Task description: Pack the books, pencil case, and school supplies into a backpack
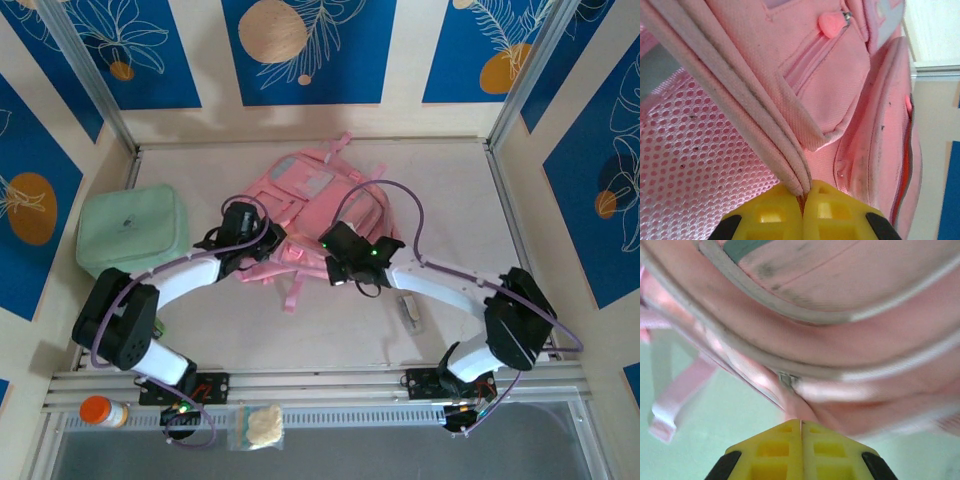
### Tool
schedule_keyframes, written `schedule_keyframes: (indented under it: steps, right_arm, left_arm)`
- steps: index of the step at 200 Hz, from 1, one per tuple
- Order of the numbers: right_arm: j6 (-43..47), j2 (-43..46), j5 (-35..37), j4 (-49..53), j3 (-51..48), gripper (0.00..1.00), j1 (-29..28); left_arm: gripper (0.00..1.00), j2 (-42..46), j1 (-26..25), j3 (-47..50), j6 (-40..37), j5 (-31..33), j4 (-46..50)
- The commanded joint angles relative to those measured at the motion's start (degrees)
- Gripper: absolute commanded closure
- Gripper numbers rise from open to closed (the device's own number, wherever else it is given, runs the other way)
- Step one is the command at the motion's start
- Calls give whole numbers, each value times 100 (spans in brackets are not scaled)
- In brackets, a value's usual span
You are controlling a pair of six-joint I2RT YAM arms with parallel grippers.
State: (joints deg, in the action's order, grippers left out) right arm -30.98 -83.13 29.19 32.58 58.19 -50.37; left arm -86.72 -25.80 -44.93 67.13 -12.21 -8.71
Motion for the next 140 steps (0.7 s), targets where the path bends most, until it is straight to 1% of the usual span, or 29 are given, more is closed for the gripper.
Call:
schedule_keyframes:
  steps: [1, 10, 27, 33, 41, 50, 58, 79, 90, 104, 120, 140]
  right_arm:
    - [369, 231, -111, 349, -166, 100, -59]
    - [365, 183, -426, 213, -94, 100, -98]
    - [246, -28, -850, -95, 43, 100, -94]
    - [181, -130, -859, -133, 102, 100, -51]
    - [53, -278, -752, -44, 238, 100, 36]
    - [-132, -441, -592, 112, 435, 100, 124]
    - [-284, -542, -606, 149, 594, 100, 202]
    - [-706, -811, -772, 236, 1004, 81, 282]
    - [-976, -943, -711, 345, 1187, 74, 291]
    - [-1417, -1152, -572, 564, 1424, 68, 308]
    - [-1823, -1424, -634, 724, 1634, 64, 228]
    - [-2516, -1726, -227, 1189, 1994, 62, 40]
  left_arm:
    - [100, -483, 408, -487, -661, -347, 91]
    - [100, -725, 469, -751, -783, -601, 117]
    - [100, -983, 481, -946, -912, -1014, -433]
    - [100, -999, 480, -943, -920, -1143, -604]
    - [100, -966, 480, -925, -879, -1194, -601]
    - [100, -883, 475, -830, -854, -1127, -563]
    - [100, -815, 466, -717, -788, -1062, -553]
    - [100, -744, 453, -455, -518, -1092, -762]
    - [100, -712, 427, -365, -406, -1084, -874]
    - [100, -671, 409, -329, -370, -1039, -868]
    - [100, -636, 359, -356, -385, -962, -784]
    - [100, -617, 330, -385, -370, -918, -754]
